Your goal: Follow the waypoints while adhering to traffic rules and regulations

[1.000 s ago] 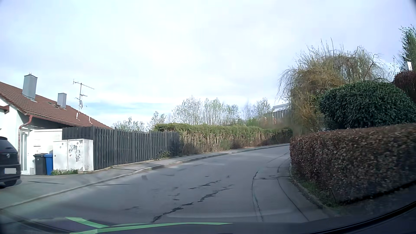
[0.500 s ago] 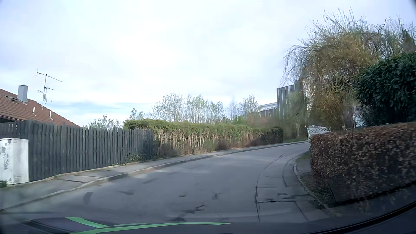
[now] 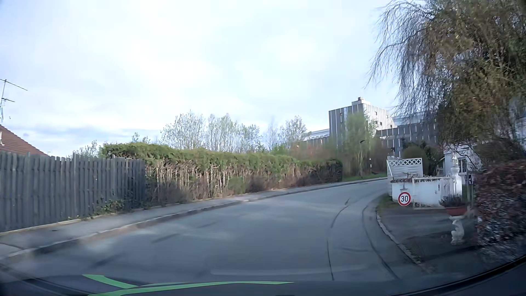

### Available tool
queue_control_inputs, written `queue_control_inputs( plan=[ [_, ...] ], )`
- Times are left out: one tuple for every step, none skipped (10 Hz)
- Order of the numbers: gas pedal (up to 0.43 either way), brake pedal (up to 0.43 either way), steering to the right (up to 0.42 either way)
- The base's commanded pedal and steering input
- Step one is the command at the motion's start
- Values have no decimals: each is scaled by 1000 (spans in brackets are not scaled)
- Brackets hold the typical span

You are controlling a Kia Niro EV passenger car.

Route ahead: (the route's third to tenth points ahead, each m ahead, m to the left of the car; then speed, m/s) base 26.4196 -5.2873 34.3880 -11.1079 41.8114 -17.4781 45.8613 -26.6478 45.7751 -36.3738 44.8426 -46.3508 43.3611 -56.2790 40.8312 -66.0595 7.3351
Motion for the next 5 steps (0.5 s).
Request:
queue_control_inputs(
  plan=[
    [157, 0, 94],
    [157, 0, 95],
    [157, 0, 97],
    [157, 0, 97],
    [157, 0, 98]
  ],
)
